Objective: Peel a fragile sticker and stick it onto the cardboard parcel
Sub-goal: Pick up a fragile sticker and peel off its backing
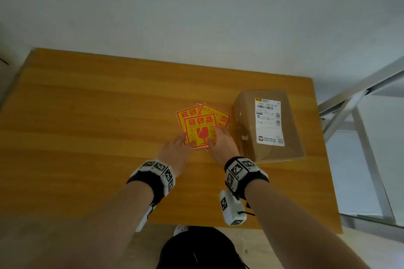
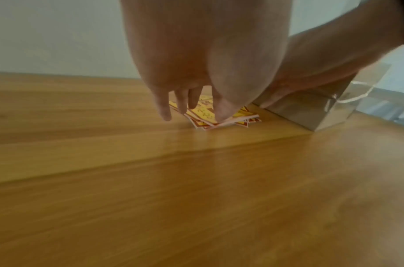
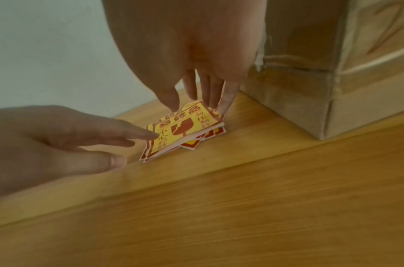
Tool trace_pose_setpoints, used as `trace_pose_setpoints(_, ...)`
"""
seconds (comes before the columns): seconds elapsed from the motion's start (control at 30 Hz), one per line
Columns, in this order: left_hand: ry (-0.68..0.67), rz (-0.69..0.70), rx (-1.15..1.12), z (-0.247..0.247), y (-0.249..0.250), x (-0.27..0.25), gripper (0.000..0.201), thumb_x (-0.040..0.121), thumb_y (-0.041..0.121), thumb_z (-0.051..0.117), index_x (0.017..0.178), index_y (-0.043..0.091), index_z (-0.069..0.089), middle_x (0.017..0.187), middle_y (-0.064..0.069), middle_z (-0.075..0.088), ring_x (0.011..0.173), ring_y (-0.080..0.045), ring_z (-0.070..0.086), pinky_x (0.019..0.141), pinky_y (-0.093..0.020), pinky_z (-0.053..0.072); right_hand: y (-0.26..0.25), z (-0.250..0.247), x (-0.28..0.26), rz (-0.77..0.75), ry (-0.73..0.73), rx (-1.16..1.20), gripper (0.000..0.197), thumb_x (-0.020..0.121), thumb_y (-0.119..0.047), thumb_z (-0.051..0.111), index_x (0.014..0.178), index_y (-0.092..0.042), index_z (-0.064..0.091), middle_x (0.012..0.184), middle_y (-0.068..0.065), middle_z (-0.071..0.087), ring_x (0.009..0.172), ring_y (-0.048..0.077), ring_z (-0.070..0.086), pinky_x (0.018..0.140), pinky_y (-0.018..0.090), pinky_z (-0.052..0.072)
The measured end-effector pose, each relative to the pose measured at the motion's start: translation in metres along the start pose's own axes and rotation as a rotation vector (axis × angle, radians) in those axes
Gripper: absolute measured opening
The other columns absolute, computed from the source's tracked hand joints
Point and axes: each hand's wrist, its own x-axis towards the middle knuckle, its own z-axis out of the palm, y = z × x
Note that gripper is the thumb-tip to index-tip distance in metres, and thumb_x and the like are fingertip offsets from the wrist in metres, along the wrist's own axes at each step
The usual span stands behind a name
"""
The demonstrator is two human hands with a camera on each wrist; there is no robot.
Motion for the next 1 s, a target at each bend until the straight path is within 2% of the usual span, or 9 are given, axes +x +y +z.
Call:
trace_pose_setpoints(0.13, -0.020, 0.041, 0.027, 0.012, -0.002, 0.003, 0.059, 0.098, 0.017, 0.041, 0.150, 0.028, 0.015, 0.162, -0.006, 0.003, 0.149, -0.024, 0.012, 0.119, -0.040, 0.024, 0.004, 0.009, 0.010, 0.031, -0.006, 0.017, 0.053, 0.095, -0.021, 0.047, 0.144, -0.009, 0.029, 0.152, 0.012, 0.029, 0.141, 0.028, 0.030, 0.110, 0.039, 0.033)
trace_pose_setpoints(0.33, -0.036, 0.045, 0.019, 0.018, -0.006, 0.006, 0.058, 0.099, 0.017, 0.039, 0.151, 0.026, 0.014, 0.163, -0.004, -0.001, 0.150, -0.022, 0.006, 0.121, -0.039, 0.018, 0.006, 0.017, 0.020, 0.062, 0.027, 0.036, 0.060, 0.092, -0.014, 0.052, 0.146, -0.009, 0.025, 0.154, 0.012, 0.025, 0.142, 0.029, 0.028, 0.113, 0.043, 0.034)
trace_pose_setpoints(0.43, -0.045, 0.040, 0.006, 0.017, -0.005, 0.005, 0.058, 0.099, 0.017, 0.037, 0.151, 0.026, 0.014, 0.162, -0.004, -0.003, 0.150, -0.022, 0.003, 0.122, -0.038, 0.016, 0.005, 0.015, 0.022, 0.088, 0.093, 0.108, 0.063, 0.089, -0.006, 0.054, 0.146, -0.010, 0.026, 0.149, 0.012, 0.033, 0.137, 0.028, 0.036, 0.109, 0.041, 0.039)
trace_pose_setpoints(0.53, -0.056, 0.035, -0.006, 0.017, -0.005, 0.005, 0.059, 0.099, 0.016, 0.038, 0.151, 0.026, 0.013, 0.162, -0.004, -0.005, 0.150, -0.021, 0.001, 0.122, -0.039, 0.015, 0.006, 0.011, 0.021, 0.114, 0.143, 0.158, 0.060, 0.088, 0.002, 0.053, 0.142, -0.010, 0.031, 0.139, 0.012, 0.046, 0.125, 0.027, 0.049, 0.096, 0.033, 0.045)
trace_pose_setpoints(0.67, -0.051, 0.028, -0.032, 0.017, -0.004, 0.005, 0.058, 0.099, 0.015, 0.038, 0.151, 0.025, 0.015, 0.162, -0.003, -0.003, 0.150, -0.021, 0.003, 0.122, -0.040, 0.017, 0.005, 0.009, 0.021, 0.134, 0.173, 0.193, 0.050, 0.089, 0.003, 0.052, 0.135, -0.009, 0.039, 0.122, 0.014, 0.061, 0.110, 0.028, 0.061, 0.086, 0.035, 0.053)
trace_pose_setpoints(0.8, -0.061, 0.007, -0.064, 0.015, -0.003, 0.003, 0.055, 0.099, 0.015, 0.037, 0.150, 0.025, 0.020, 0.163, -0.003, 0.002, 0.150, -0.021, 0.008, 0.120, -0.039, 0.020, 0.005, 0.004, 0.018, 0.158, 0.171, 0.213, 0.041, 0.090, -0.005, 0.055, 0.131, -0.009, 0.047, 0.117, 0.012, 0.065, 0.108, 0.026, 0.062, 0.086, 0.034, 0.051)
trace_pose_setpoints(0.87, -0.061, -0.004, -0.109, 0.013, -0.004, 0.002, 0.053, 0.098, 0.015, 0.037, 0.149, 0.025, 0.024, 0.162, -0.002, 0.006, 0.149, -0.021, 0.014, 0.119, -0.039, 0.027, 0.004, 0.000, 0.016, 0.139, 0.167, 0.206, 0.036, 0.089, -0.008, 0.058, 0.125, -0.008, 0.054, 0.116, 0.011, 0.066, 0.109, 0.026, 0.062, 0.089, 0.034, 0.051)
trace_pose_setpoints(1.0, -0.019, -0.021, -0.172, 0.004, -0.007, -0.002, 0.052, 0.098, 0.013, 0.038, 0.147, 0.025, 0.029, 0.161, -0.002, 0.016, 0.145, -0.023, 0.026, 0.114, -0.039, 0.035, 0.004, -0.006, 0.012, 0.101, 0.168, 0.231, 0.024, 0.088, -0.010, 0.061, 0.111, -0.009, 0.065, 0.110, 0.010, 0.069, 0.102, 0.023, 0.064, 0.085, 0.031, 0.052)
